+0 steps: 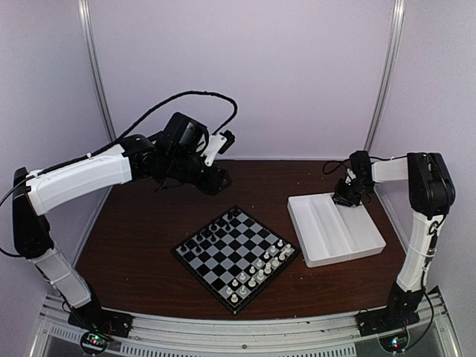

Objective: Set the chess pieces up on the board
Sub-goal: Pick up the chess piece from the storage box.

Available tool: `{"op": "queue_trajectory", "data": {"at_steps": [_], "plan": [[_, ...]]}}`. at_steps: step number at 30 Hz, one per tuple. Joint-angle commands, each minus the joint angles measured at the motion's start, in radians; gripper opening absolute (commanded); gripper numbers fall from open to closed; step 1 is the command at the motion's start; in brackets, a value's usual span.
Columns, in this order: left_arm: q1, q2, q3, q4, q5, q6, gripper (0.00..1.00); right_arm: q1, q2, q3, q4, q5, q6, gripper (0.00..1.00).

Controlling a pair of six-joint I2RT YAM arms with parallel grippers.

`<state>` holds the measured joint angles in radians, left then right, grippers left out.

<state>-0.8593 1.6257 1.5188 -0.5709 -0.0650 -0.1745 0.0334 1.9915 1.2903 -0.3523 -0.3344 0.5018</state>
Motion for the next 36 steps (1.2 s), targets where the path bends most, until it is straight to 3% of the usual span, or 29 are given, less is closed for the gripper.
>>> {"op": "queue_trajectory", "data": {"at_steps": [1, 7, 13, 21, 30, 36], "plan": [[-0.001, 0.015, 0.041, 0.026, 0.028, -0.011, 0.55, 0.015, 0.023, 0.041, -0.095, 0.087, -0.063, 0.27], [-0.001, 0.022, 0.045, 0.023, 0.042, -0.011, 0.55, 0.046, 0.017, 0.085, -0.21, 0.257, -0.114, 0.24], [-0.001, 0.019, 0.033, 0.021, 0.039, -0.007, 0.55, 0.046, 0.01, 0.086, -0.224, 0.263, -0.126, 0.14], [-0.001, 0.013, 0.022, 0.02, 0.04, -0.009, 0.55, 0.045, -0.029, 0.081, -0.238, 0.258, -0.154, 0.09], [-0.001, 0.021, 0.016, 0.035, 0.05, -0.011, 0.55, 0.057, -0.266, -0.032, -0.277, 0.241, -0.196, 0.1], [-0.001, 0.064, 0.026, 0.052, 0.132, -0.017, 0.56, 0.063, -0.371, -0.121, -0.326, 0.197, -0.221, 0.11]]}}
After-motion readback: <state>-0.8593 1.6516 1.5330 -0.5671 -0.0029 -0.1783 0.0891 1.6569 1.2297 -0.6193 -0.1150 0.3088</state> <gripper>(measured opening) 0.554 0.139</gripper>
